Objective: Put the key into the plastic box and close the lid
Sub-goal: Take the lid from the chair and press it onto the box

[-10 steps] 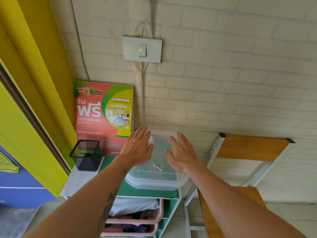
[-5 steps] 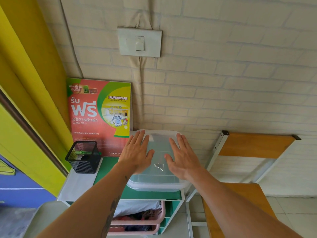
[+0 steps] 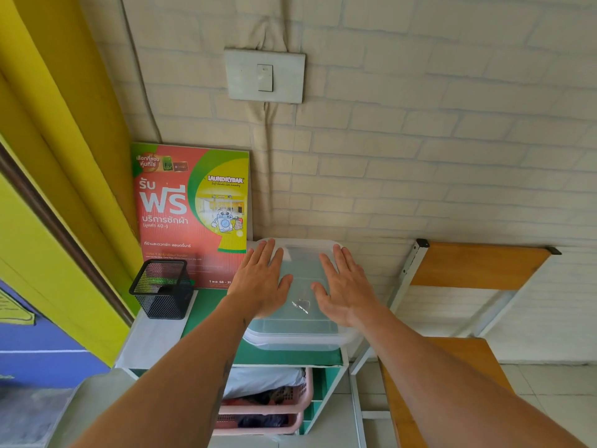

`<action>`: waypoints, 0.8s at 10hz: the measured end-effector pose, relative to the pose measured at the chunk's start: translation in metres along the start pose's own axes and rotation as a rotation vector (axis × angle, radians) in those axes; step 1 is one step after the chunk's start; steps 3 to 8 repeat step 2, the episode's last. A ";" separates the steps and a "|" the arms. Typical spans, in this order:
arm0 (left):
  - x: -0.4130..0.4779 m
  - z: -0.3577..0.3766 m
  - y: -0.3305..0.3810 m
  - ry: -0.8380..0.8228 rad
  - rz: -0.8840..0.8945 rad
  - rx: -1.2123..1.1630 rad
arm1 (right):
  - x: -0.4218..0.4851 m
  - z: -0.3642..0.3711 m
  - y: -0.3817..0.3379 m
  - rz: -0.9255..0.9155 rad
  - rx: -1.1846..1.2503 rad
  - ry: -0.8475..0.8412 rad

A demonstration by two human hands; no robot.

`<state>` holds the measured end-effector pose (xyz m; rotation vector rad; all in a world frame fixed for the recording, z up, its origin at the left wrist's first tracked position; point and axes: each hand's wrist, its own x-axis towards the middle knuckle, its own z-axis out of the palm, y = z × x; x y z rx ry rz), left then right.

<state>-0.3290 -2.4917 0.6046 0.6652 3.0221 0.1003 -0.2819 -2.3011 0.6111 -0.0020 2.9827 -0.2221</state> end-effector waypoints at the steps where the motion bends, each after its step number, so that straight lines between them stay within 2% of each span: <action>1: 0.001 -0.012 0.004 -0.022 0.006 -0.015 | -0.002 -0.014 0.000 -0.008 0.037 -0.025; 2: -0.001 -0.020 0.009 0.004 -0.023 -0.033 | -0.009 -0.025 0.006 0.001 0.070 0.018; 8: -0.001 -0.020 0.009 0.004 -0.023 -0.033 | -0.009 -0.025 0.006 0.001 0.070 0.018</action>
